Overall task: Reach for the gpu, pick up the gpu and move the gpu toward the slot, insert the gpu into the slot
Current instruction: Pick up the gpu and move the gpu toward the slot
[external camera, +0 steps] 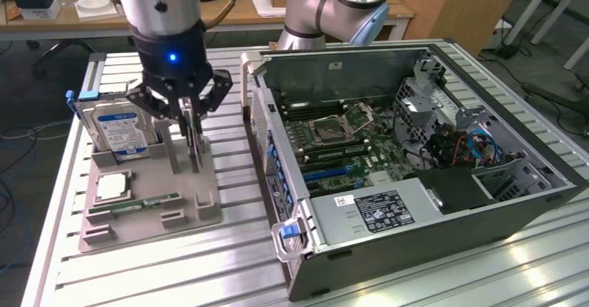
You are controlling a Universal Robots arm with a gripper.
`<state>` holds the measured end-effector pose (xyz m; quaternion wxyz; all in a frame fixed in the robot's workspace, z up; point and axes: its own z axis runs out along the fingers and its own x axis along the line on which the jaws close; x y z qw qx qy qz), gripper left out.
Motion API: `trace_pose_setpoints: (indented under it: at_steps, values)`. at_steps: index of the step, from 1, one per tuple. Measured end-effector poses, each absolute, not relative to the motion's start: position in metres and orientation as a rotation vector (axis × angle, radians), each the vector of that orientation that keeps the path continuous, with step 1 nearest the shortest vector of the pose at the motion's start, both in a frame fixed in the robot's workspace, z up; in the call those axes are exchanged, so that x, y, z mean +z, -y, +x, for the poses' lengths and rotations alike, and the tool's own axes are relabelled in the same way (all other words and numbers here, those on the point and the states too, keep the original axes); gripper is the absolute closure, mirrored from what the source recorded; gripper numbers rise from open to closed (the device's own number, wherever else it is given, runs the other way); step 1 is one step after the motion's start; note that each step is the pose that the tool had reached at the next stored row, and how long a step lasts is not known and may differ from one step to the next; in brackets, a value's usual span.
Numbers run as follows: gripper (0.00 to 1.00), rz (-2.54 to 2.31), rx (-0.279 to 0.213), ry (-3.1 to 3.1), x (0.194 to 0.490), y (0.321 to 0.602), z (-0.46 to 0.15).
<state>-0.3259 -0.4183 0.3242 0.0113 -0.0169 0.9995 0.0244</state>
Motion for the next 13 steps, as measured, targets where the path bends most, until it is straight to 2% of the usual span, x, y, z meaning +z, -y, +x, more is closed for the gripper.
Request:
trace_pose_setpoints:
  at_steps: [13]
  values:
    - [0.74, -0.053, 0.076, -3.118, 0.383, 0.418, -0.326]
